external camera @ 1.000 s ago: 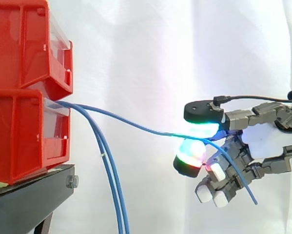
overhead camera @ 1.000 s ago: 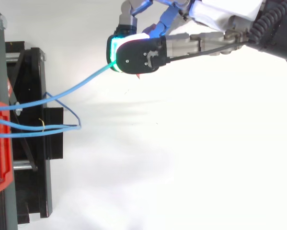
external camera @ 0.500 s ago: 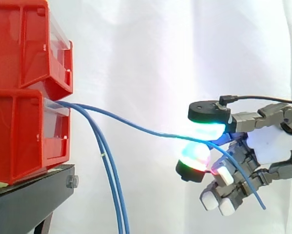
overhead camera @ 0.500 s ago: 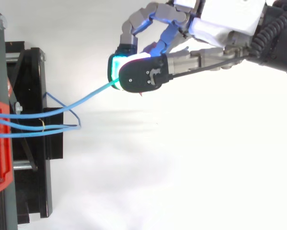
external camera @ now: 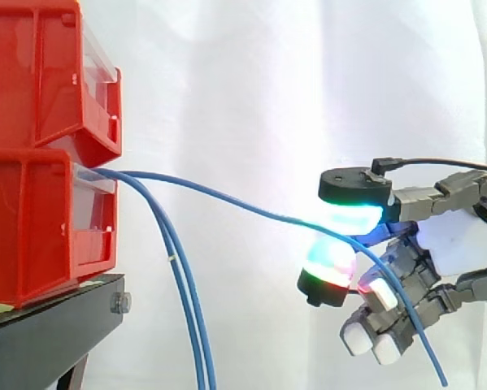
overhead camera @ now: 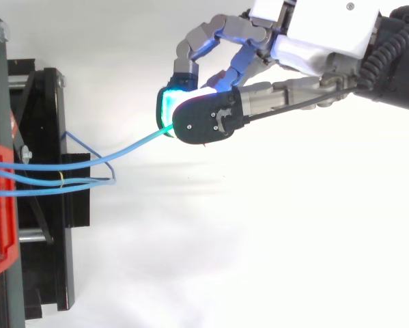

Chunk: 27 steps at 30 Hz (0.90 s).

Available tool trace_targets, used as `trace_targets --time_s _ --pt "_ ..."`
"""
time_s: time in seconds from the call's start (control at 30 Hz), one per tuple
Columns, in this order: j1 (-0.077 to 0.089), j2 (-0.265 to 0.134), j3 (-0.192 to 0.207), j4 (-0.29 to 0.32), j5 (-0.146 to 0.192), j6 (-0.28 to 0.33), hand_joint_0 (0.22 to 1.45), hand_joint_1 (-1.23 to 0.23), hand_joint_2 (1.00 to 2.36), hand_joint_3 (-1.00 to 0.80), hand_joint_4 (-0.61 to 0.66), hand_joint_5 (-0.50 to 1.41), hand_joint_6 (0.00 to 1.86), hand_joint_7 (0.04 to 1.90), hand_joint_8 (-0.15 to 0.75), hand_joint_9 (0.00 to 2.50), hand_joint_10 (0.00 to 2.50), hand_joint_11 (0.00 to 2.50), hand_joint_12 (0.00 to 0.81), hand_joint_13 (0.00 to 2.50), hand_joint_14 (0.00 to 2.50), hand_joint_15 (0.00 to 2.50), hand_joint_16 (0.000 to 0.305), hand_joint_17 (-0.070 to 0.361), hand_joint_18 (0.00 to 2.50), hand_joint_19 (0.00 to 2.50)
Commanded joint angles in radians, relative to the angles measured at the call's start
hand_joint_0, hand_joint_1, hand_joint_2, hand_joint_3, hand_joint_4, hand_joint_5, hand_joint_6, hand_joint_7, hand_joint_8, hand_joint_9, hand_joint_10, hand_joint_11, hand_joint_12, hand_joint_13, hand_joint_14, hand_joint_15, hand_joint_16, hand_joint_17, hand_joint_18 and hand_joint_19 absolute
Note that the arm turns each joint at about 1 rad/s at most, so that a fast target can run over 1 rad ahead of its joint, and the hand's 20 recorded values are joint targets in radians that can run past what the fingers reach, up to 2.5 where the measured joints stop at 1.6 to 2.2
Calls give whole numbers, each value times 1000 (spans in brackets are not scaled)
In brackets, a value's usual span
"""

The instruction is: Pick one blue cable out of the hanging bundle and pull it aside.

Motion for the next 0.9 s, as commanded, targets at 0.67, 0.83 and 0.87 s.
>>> trace_targets --time_s 0.67,0.83,0.87 --pt "0 1 2 0 0 0 491 -586 1000 -491 63 -84 882 940 253 1153 20 662 255 804 18 492 44 98 689 519" --pt "0 -1 2 0 0 0 481 -671 1000 -497 64 -85 885 942 249 1147 20 661 259 809 18 490 44 100 696 523" --pt "0 -1 2 0 0 0 481 -671 1000 -499 62 -84 886 931 250 1146 22 663 258 809 20 486 44 100 697 516"
